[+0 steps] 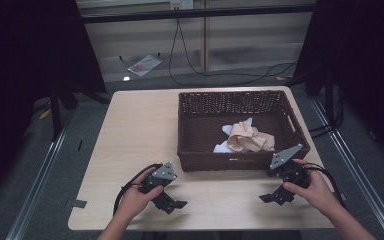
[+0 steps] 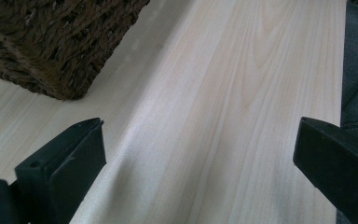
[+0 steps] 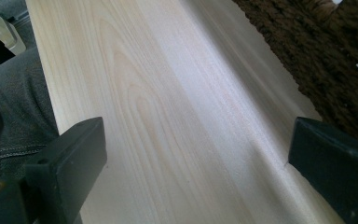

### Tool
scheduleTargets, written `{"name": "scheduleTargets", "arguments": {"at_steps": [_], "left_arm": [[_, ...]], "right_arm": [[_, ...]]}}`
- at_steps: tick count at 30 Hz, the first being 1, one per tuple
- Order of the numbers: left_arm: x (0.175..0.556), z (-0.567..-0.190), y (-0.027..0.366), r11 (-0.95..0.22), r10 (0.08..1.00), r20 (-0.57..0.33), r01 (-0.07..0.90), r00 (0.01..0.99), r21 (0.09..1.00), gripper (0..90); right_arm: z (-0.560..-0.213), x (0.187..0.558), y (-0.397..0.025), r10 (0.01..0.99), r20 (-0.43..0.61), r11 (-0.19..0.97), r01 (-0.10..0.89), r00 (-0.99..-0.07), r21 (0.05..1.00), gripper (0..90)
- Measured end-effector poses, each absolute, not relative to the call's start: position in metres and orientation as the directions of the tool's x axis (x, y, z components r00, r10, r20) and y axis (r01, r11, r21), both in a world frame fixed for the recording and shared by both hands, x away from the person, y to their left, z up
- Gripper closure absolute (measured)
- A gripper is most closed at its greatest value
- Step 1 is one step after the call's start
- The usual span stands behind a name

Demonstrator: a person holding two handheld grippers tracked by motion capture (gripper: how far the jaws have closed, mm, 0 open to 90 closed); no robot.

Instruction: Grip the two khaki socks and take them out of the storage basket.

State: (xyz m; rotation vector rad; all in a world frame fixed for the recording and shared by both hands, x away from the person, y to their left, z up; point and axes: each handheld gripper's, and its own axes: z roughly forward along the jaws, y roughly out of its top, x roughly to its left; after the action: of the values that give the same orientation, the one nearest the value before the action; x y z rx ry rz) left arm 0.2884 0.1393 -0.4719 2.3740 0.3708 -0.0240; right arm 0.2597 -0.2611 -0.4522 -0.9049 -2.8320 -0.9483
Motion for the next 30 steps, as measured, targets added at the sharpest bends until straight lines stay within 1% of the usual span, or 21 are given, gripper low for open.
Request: {"name": "scheduleTargets", "arguments": {"at_steps": [11,16,30], "left_arm": [[0.289,-0.473,0.139,-0.696,0.261,-0.130,0.280,0.957,0.661,1.9],[0.288,-0.473,0.138,-0.699,0.261,-0.128,0.279,0.957,0.658,1.9],[0.289,-0.472,0.138,-0.703,0.261,-0.128,0.280,0.957,0.654,1.9]], "right_arm": [[-0.444,0.260,-0.258,0.521,0.183,0.671,0.533,-0.834,0.515,4.8],[-0.440,0.263,-0.256,0.510,0.202,0.694,0.539,-0.836,0.477,5.0],[-0.422,0.266,-0.261,0.508,0.212,0.707,0.544,-0.835,0.452,5.3]]}}
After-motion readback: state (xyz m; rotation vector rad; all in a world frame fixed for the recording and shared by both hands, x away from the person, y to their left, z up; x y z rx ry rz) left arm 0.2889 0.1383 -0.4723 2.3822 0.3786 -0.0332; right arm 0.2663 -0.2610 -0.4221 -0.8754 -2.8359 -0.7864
